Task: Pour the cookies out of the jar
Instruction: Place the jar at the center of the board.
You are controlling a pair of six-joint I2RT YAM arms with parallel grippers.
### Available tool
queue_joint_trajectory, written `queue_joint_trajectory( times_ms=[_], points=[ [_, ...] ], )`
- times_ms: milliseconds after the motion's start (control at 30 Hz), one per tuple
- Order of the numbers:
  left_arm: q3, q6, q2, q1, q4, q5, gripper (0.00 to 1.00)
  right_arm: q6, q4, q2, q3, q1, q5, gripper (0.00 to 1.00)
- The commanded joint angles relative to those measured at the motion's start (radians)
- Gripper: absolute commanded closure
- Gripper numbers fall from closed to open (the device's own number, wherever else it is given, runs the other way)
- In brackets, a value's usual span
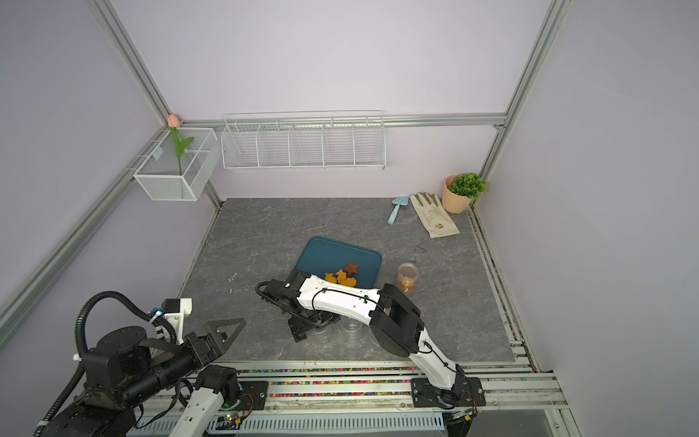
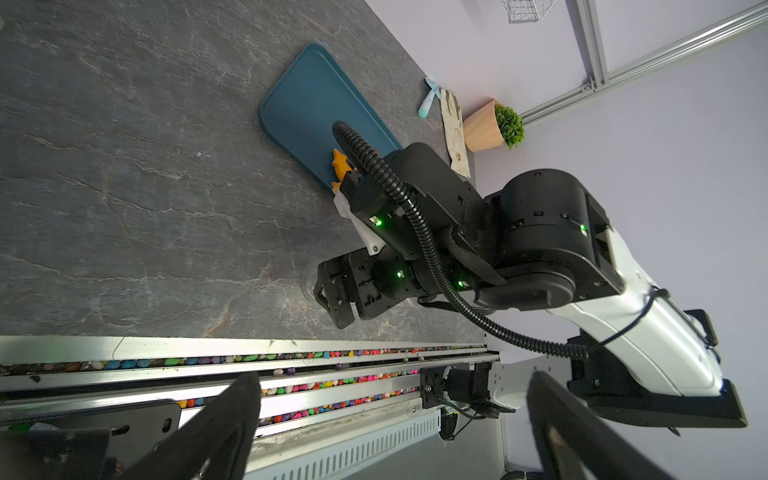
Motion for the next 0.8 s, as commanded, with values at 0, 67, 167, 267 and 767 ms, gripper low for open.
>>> queue_joint_trajectory(
  times_ms=[0, 67, 167, 267, 767],
  points=[
    [0.006, 0.0, -0.02, 0.001, -0.047, 0.003, 0.01, 0.012, -0.043, -0.031, 0.029, 0.007, 0.015, 0.02],
    [0.001, -0.006, -0.024, 0.001, -0.04, 0.004, 0.01, 0.012, -0.049, -0.03, 0.035, 0.008, 0.02, 0.01],
    [-0.014, -0.017, -0.026, 0.001, -0.027, 0.013, 0.01, 0.013, -0.049, -0.033, 0.032, 0.008, 0.02, 0.12],
    [-0.023, -0.026, -0.026, 0.001, -0.017, 0.018, 0.01, 0.013, -0.046, -0.035, 0.031, 0.008, 0.025, 0.12],
    [-0.017, -0.033, -0.025, 0.001, -0.007, 0.013, 0.01, 0.001, -0.14, -0.032, 0.18, 0.007, 0.096, 0.12]
  ],
)
